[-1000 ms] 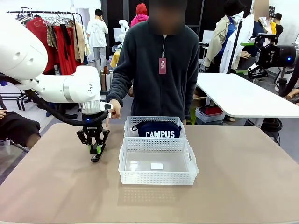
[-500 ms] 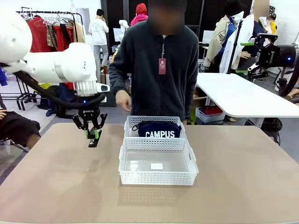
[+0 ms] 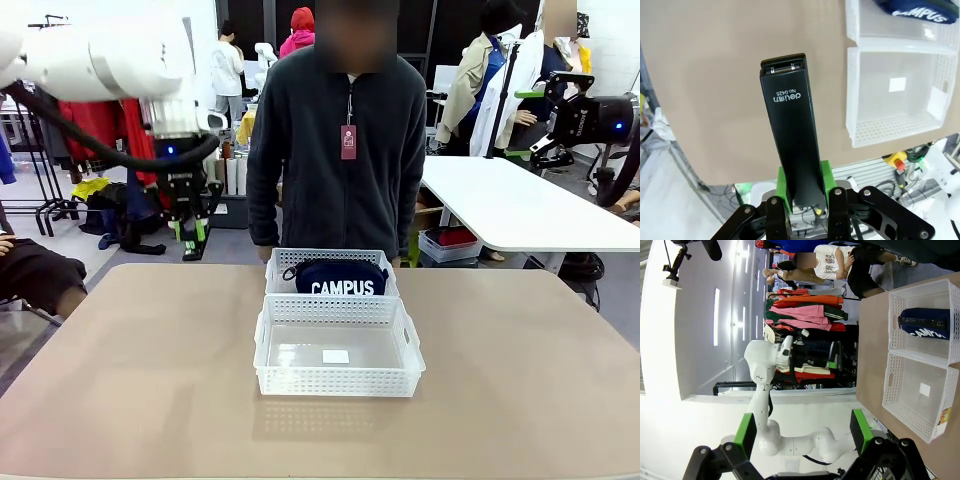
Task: Distribute items into two baskets.
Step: Pick up the Stapler that the person points to.
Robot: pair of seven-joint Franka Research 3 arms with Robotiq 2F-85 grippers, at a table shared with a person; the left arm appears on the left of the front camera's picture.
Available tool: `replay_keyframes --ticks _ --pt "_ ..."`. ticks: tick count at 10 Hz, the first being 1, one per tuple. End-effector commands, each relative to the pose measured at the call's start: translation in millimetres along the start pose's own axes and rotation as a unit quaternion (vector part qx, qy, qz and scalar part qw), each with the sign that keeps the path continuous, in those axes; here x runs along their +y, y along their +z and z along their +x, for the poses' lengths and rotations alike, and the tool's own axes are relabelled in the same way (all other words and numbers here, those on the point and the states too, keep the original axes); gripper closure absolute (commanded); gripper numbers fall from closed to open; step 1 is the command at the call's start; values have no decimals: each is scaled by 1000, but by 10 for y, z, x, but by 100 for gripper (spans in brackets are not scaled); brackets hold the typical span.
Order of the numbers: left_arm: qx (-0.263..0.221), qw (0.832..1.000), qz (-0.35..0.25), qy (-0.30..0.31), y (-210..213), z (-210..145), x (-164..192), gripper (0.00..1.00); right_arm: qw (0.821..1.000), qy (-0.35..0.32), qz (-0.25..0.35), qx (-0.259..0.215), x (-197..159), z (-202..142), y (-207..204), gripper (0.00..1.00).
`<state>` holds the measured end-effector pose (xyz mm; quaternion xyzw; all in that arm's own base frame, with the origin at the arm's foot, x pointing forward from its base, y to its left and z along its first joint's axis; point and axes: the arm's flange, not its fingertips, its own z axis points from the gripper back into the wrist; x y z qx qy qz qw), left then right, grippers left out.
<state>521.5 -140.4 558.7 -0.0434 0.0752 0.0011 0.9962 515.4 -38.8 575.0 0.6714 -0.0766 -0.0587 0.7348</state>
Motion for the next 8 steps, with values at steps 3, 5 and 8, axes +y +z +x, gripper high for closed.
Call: replay_keyframes --ticks 3,5,8 --pt "-14 1000 -16 15 670 -75 -62 100 1000 3 2 -6 45 -10 -2 0" --pt "-21 999 -17 18 880 -129 -100 100 1000 3 2 -6 45 -10 -2 0" --pt "-34 999 -13 17 992 -141 -120 100 1000 3 2 -6 45 -10 -2 0"
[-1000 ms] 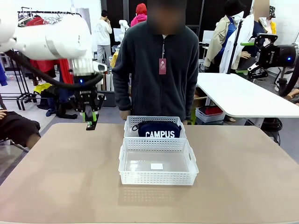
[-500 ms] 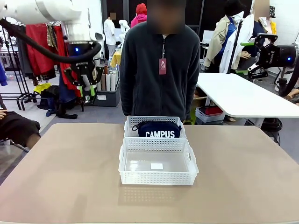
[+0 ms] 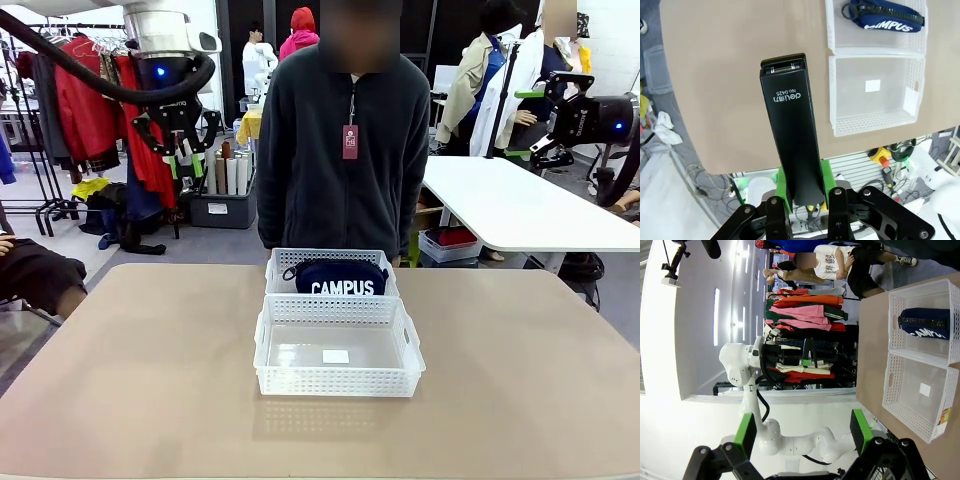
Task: Distribute items into two baskets.
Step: Pick up the Stapler that the person points to, then place the picked Stapler into the Organizing basket as instructed by the person.
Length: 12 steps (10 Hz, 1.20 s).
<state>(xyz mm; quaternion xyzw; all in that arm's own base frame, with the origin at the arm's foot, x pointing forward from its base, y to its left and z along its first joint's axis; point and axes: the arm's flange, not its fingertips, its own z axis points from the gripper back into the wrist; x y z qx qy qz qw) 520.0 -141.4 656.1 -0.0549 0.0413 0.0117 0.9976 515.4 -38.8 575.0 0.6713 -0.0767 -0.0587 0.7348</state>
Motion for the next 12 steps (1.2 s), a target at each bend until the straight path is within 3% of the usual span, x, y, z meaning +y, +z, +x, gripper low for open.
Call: replay_keyframes --ticks 1,12 --pt "3 1000 1 0 -25 -15 9 100 1000 3 2 -6 45 -10 -2 0" --pt "3 1000 1 0 -25 -15 9 100 1000 3 2 -6 45 -10 -2 0"
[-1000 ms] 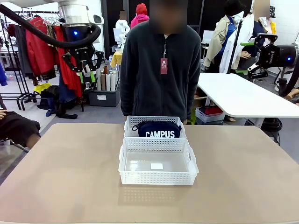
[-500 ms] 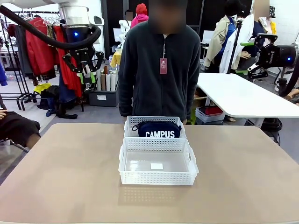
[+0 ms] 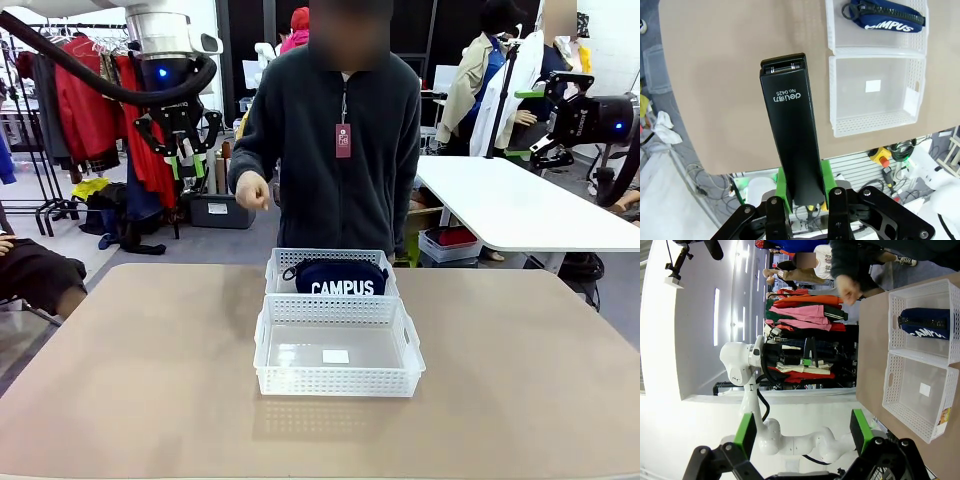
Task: Distribute items into two baskets.
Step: Place the picked Stapler into the Organizing basket as instructed by the person.
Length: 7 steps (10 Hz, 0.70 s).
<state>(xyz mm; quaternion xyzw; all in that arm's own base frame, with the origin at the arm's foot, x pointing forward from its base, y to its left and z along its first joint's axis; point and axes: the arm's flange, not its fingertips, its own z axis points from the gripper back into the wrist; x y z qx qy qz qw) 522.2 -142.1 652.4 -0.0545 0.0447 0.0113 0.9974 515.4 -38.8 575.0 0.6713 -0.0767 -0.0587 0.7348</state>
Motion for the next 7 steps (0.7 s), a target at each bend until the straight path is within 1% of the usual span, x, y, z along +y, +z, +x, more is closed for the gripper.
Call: replay_keyframes --ticks 1,7 --pt "-1 1000 1 0 11 -40 12 100 1000 3 2 -6 45 -10 -2 0" --pt "-1 1000 1 0 11 -40 12 100 1000 3 2 -6 45 -10 -2 0"
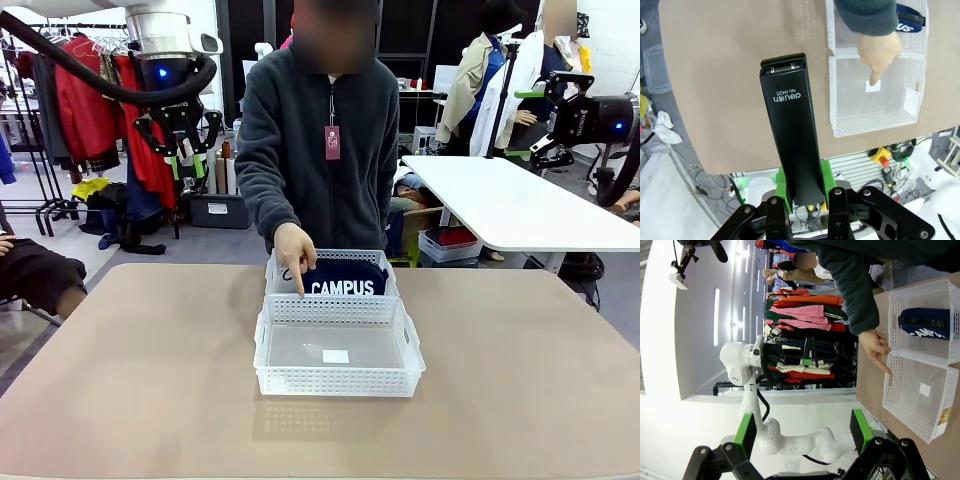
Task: Distribute items into two baskets.
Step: Place the picked Stapler into the Organizing basket as instructed by the person.
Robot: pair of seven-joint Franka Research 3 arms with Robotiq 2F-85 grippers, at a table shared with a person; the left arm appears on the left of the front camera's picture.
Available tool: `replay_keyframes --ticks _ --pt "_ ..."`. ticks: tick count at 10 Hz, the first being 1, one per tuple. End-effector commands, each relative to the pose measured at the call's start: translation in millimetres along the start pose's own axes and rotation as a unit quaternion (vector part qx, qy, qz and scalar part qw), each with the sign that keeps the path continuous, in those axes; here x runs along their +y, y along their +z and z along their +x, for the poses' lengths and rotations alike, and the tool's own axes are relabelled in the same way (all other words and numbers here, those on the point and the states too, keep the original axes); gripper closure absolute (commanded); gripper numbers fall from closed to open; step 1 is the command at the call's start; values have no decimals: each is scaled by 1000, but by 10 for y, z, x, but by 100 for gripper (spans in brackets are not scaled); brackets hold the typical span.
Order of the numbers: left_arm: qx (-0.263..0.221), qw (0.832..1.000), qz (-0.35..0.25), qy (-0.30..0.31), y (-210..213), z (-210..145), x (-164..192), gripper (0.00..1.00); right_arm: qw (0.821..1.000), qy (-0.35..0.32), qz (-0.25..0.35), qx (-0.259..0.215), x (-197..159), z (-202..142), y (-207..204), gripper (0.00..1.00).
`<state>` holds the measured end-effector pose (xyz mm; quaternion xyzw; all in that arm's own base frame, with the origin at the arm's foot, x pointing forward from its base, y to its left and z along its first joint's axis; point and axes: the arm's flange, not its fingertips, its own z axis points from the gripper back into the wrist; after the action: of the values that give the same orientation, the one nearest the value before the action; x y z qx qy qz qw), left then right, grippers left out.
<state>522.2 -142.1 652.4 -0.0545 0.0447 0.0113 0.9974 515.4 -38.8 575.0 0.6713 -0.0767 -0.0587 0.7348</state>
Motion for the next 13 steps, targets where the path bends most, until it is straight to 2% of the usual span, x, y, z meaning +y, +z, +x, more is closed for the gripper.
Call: replay_keyframes --ticks 1,8,10,11,12,13 --pt "-1 1000 1 0 11 -40 12 100 1000 3 2 -6 45 -10 -2 0" --pt "0 1000 0 0 0 0 0 100 1000 3 2 -6 45 -10 -2 0" --pt "51 990 86 -103 -175 13 -215 100 1000 3 2 -6 45 -10 -2 0" --pt "75 978 112 -159 -291 -2 -364 100 1000 3 2 -6 45 -10 -2 0" --pt "100 960 130 -228 -396 -15 -483 100 1000 3 2 -6 45 -10 -2 0" --pt "107 945 134 -277 -499 -31 -636 100 1000 3 2 -6 45 -10 -2 0"
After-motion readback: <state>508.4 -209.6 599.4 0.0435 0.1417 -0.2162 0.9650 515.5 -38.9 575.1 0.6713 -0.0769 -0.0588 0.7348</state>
